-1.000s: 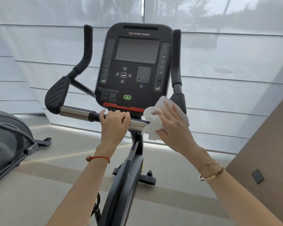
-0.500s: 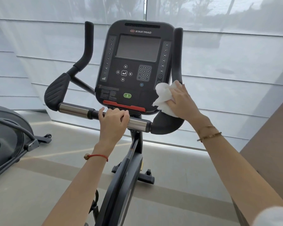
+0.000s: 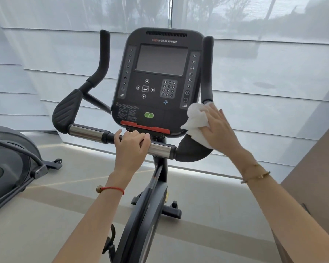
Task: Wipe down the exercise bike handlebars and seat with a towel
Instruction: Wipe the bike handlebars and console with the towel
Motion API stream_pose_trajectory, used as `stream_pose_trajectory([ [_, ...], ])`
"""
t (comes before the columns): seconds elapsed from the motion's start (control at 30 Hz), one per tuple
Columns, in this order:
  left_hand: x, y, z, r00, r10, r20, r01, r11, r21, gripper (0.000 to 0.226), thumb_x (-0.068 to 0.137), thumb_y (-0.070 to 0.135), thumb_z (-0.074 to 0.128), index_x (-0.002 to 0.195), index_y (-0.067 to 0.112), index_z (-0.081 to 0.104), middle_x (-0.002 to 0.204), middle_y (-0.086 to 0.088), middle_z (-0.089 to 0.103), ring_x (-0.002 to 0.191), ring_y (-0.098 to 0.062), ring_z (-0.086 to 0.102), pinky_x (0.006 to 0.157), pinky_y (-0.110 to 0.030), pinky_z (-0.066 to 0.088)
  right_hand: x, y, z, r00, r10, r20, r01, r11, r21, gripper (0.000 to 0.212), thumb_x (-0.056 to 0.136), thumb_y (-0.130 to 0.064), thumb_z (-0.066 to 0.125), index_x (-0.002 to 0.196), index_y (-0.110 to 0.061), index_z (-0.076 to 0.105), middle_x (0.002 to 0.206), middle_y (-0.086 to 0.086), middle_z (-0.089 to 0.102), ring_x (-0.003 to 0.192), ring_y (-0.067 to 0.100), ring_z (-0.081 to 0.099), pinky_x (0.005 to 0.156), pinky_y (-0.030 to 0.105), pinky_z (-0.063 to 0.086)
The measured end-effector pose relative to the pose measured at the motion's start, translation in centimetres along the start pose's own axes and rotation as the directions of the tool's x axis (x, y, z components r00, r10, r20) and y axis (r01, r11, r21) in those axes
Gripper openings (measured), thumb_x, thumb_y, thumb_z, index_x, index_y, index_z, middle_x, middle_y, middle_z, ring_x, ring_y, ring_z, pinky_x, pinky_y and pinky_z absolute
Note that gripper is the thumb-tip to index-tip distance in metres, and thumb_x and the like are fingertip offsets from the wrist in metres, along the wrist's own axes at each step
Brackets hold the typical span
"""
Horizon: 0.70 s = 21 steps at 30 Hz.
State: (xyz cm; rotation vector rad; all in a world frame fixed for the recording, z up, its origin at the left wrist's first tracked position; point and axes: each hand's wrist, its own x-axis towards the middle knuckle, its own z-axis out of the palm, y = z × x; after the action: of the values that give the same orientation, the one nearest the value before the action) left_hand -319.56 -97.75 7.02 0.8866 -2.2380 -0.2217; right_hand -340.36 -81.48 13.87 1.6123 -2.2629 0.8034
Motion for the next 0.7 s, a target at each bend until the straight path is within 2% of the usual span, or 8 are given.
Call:
stream_pose_trajectory([
  [0.07,0.0,0.0,0.0,1.000,-0.001,-0.001,0.001,1.000,-0.001,0.038,0.098,0.033,0.035,0.069,0.020,0.056,0.071,0.006,0.058,0.078,-0.016,0.053,0.113,-0.043,0.018,1.8,0.8,-0.4,0.997,0.073,0.034,-0.074,0.997,0.023,0.047,0.089,-0.029,0.033,0.123,-0.005,0.055,0.133,0.007,0.050,0.137,0.027,0.032,0.119,0.036,0.010],
  [0.1,0.0,0.0,0.0,1.000,0.000,-0.002,0.000,1.000,-0.002,0.038,0.098,0.033,0.036,0.069,0.020,0.056,0.071,0.006,0.058,0.078,-0.016,0.053,0.113,-0.043,0.018,2.1,0.8,-0.5,0.997,0.058,0.046,-0.059,0.998,0.025,0.045,0.089,-0.030,0.034,0.117,-0.005,0.057,0.125,0.007,0.051,0.131,0.029,0.037,0.118,0.039,0.018],
  [0.2,0.0,0.0,-0.1,1.000,0.004,0.004,-0.004,1.000,-0.003,0.038,0.099,0.032,0.037,0.068,0.021,0.056,0.070,0.007,0.057,0.078,-0.016,0.053,0.113,-0.043,0.018,0.3,-0.2,0.0,0.992,-0.109,0.059,0.106,0.993,0.050,0.037,0.092,-0.030,0.041,0.116,-0.007,0.059,0.116,0.003,0.051,0.123,0.029,0.040,0.106,0.048,0.035],
  [0.3,0.2,-0.1,-0.5,0.999,0.009,0.041,-0.008,1.000,-0.018,0.039,0.100,0.035,0.035,0.069,0.022,0.056,0.069,0.009,0.055,0.078,-0.013,0.052,0.113,-0.044,0.019,-2.9,-1.8,0.5,0.961,-0.271,0.057,0.265,0.960,0.088,0.035,0.096,-0.028,0.047,0.126,-0.013,0.056,0.126,-0.001,0.054,0.129,0.025,0.039,0.113,0.041,0.028],
  [0.37,0.2,-0.4,-0.8,0.996,0.045,0.071,-0.042,0.998,-0.039,0.035,0.100,0.035,0.033,0.080,0.025,0.060,0.075,0.011,0.059,0.082,-0.012,0.053,0.112,-0.044,0.020,-4.1,-2.7,0.5,0.947,-0.315,0.068,0.308,0.947,0.090,0.039,0.096,-0.029,0.046,0.132,-0.015,0.054,0.134,-0.001,0.052,0.135,0.023,0.036,0.117,0.037,0.022],
  [0.47,0.1,-1.4,-1.4,0.994,0.112,0.018,-0.111,0.991,-0.071,0.037,0.099,0.037,0.033,0.108,0.023,0.066,0.100,0.008,0.068,0.102,-0.014,0.056,0.107,-0.038,0.027,-4.3,-3.4,1.2,0.928,-0.360,0.093,0.368,0.924,-0.104,0.042,0.094,-0.034,0.045,0.132,-0.017,0.053,0.135,0.000,0.050,0.136,0.027,0.036,0.117,0.039,0.023],
  [0.57,0.5,-3.2,-1.8,0.993,0.107,-0.042,-0.108,0.994,-0.022,0.046,0.099,0.039,0.028,0.111,0.017,0.066,0.107,0.001,0.067,0.107,-0.019,0.056,0.103,-0.036,0.034,-3.5,-4.8,2.8,0.920,-0.365,0.143,0.392,0.869,-0.301,0.048,0.088,-0.042,0.039,0.126,-0.017,0.054,0.120,0.004,0.057,0.116,0.032,0.049,0.107,0.043,0.032],
  [0.7,0.7,-4.4,-1.6,0.994,0.112,-0.018,-0.111,0.993,0.044,0.049,0.099,0.037,0.021,0.087,0.015,0.063,0.082,0.002,0.063,0.085,-0.019,0.053,0.100,-0.038,0.036,-1.3,-7.5,5.1,0.916,-0.343,0.208,0.400,0.820,-0.408,0.053,0.088,-0.054,0.040,0.120,-0.015,0.053,0.092,0.003,0.063,0.073,0.024,0.056,0.071,0.037,0.044],
])
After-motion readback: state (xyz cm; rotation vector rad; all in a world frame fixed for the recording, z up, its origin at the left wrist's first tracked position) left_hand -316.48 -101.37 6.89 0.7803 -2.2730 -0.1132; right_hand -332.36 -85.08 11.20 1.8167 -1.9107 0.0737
